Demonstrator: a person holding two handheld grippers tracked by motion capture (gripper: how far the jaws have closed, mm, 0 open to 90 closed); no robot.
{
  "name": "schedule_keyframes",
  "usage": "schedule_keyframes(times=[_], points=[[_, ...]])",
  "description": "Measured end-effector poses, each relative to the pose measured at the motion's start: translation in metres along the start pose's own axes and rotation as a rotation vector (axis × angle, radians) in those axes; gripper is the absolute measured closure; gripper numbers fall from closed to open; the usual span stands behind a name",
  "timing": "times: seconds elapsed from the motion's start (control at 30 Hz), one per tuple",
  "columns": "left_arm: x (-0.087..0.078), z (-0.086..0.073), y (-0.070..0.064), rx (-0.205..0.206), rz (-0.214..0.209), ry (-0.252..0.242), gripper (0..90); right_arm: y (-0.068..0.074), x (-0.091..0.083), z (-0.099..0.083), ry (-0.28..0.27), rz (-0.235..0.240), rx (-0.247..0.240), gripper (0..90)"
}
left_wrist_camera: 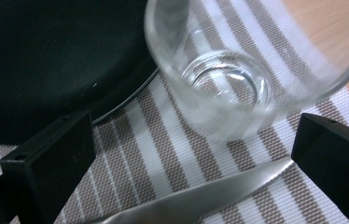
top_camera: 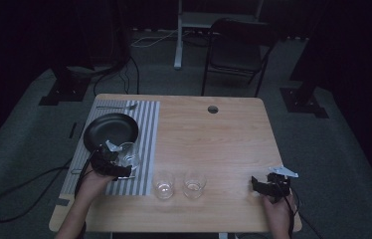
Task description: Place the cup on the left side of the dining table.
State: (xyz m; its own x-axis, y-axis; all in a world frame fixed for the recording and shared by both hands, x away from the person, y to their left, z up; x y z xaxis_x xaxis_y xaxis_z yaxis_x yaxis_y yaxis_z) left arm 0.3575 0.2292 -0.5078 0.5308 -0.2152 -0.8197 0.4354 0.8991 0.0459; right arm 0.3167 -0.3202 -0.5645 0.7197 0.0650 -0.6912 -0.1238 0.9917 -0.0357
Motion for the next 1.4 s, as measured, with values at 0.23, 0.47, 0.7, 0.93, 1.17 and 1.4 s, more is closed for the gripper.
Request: schedule_keyframes(times=[0.23,0.47,0.7,0.93,1.17,1.4], points=[[-0.004,-0.013,-0.003,0.031,0.042,-0.009,0.3,0.0,0.0,0.0,0.0,0.0,0.0,11.9],[-0.007,-0.027,-0.005,0.007,0.031,-0.03,0.3,0.0,0.0,0.0,0.0,0.0,0.0,12.0],[-0.016,-0.041,-0.006,0.0,0.04,-0.055,0.3,0.0,0.0,0.0,0.001,0.0,0.001,12.0],[-0.03,-0.062,0.005,-0.054,0.051,-0.099,0.3,0.0,0.0,0.0,0.001,0.0,0.001,11.9],[-0.032,-0.08,0.012,-0.1,0.09,-0.107,0.3,0.0,0.0,0.0,0.001,0.0,0.002,11.9],[-0.035,-0.092,0.023,-0.174,0.147,-0.154,0.3,0.0,0.0,0.0,0.001,0.0,0.002,12.0]])
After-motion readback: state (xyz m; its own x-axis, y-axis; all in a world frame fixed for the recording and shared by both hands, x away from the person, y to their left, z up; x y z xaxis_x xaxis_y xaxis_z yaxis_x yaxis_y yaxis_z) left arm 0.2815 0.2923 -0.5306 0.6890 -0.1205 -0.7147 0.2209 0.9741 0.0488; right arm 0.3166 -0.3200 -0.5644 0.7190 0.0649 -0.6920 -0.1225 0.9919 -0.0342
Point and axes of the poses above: each handheld gripper's, and its own axes: x roughly forward along the jaws, z roughly out of its top, y roughly to its left, the point moved 2 cm from there along x, roughly forward along the jaws, and after that the axes turned 4 degrees about -z, right-handed, at the moved point
